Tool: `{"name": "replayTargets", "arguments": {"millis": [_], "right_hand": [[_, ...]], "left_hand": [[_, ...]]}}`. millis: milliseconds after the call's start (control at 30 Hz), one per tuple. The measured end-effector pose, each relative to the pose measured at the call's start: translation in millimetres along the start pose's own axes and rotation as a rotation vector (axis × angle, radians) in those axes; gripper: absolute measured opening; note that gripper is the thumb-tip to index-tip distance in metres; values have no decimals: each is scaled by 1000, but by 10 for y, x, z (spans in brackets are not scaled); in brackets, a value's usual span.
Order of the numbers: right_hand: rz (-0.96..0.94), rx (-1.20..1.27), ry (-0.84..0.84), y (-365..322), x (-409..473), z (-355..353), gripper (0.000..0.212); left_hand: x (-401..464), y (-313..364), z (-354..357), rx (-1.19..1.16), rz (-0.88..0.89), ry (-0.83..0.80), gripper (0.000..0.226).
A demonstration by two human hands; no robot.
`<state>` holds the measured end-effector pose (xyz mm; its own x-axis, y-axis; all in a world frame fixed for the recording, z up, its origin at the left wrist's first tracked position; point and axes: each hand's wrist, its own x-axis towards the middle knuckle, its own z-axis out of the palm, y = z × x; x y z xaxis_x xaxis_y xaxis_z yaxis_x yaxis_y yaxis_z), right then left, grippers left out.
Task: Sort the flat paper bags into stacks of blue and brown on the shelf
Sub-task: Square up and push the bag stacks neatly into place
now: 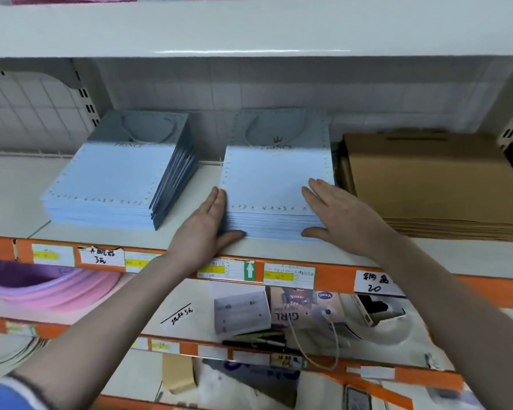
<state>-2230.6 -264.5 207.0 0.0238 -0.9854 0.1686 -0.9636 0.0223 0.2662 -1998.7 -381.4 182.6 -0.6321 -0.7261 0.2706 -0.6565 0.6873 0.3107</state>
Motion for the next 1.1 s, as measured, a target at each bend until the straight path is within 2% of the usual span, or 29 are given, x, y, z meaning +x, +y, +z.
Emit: {"name": "replayTargets", "arguments": {"millis": [100, 267, 533, 900, 1100], "right_hand": [[22, 23, 49, 26, 12, 69, 72], [43, 70, 80, 4, 30, 125, 68], [11, 74, -9, 56, -48, 47, 99], [19, 197, -78, 141, 26, 37, 97], [-2, 129, -82, 133, 10, -4, 100]], "left_hand": [[48, 1, 34, -9, 25, 42, 80], [116, -26, 71, -3, 24, 87, 71], [128, -121, 109, 142, 110, 104, 95], [211, -189, 100, 176, 138, 64, 112], [269, -215, 74, 208, 173, 89, 111]]}}
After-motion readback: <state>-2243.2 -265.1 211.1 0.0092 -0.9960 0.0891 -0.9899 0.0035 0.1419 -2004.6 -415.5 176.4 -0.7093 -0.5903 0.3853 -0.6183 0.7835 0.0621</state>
